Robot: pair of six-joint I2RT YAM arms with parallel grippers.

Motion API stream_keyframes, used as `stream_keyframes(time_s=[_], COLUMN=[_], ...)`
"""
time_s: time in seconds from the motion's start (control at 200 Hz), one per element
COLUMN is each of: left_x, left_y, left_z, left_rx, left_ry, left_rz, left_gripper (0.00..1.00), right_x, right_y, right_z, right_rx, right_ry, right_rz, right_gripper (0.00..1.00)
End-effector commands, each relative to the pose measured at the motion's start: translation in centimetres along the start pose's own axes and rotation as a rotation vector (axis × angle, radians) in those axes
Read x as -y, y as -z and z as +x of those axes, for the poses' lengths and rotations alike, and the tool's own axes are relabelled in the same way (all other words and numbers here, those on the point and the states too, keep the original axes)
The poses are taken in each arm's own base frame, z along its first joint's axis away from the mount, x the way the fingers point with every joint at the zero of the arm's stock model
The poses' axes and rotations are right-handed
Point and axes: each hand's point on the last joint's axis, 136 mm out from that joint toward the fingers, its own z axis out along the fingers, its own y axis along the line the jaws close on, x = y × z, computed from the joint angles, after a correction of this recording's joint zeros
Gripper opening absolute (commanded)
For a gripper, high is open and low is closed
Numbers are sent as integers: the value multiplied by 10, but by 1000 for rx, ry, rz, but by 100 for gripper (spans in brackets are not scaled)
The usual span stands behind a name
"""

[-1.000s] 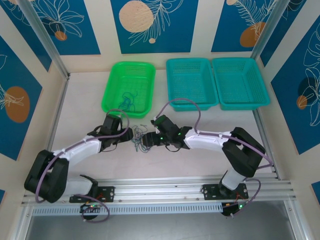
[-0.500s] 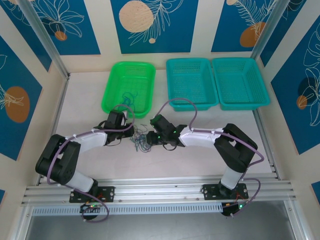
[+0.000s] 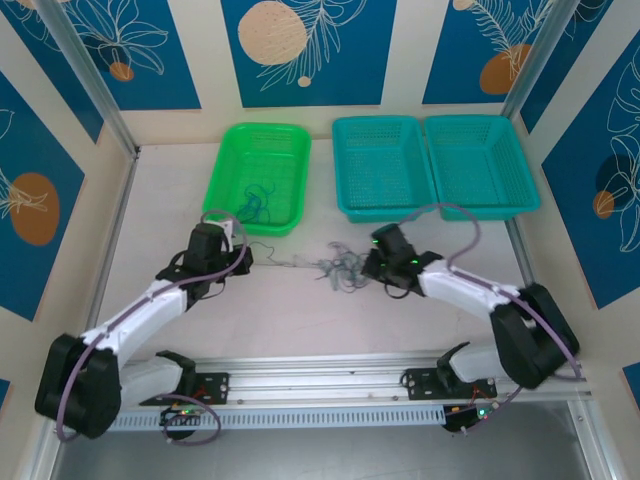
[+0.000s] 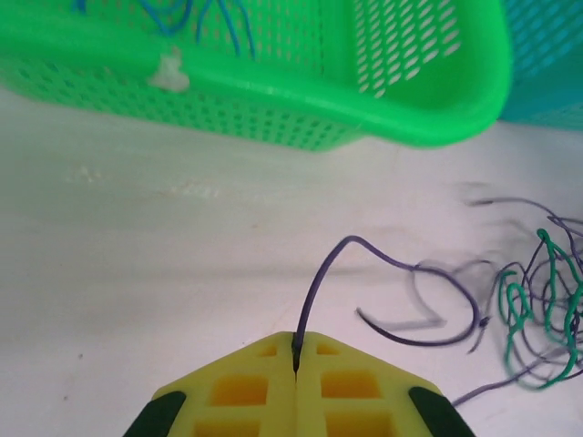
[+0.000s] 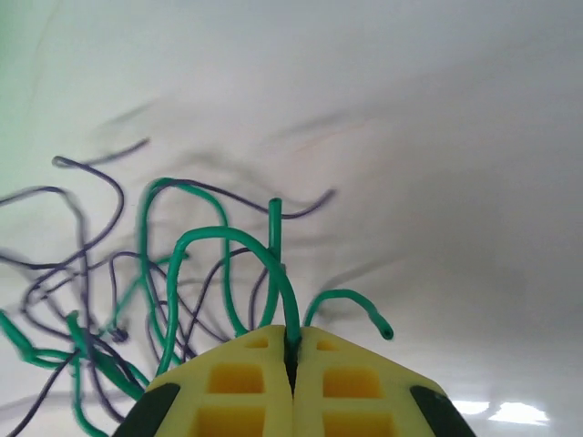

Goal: Untangle the cables

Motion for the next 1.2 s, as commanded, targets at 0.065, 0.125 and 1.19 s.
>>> stream_keyframes(time_s=[0.065, 0.125, 1.19], left_x=[-8, 1, -68], left_y=[17, 17, 76], left_z=[1, 2, 20], left_rx=[1, -7, 82], left_ry=[-8, -3, 26], left_rz=[-32, 19, -346], left_gripper=[0, 0, 0], right_x=[54, 52, 56], right_y=[22, 24, -26], right_z=[-5, -2, -2], right_rx=[51, 33, -45], right_ry=[-158, -137, 21], right_rz=[88, 82, 405], right_gripper=[3, 15, 56])
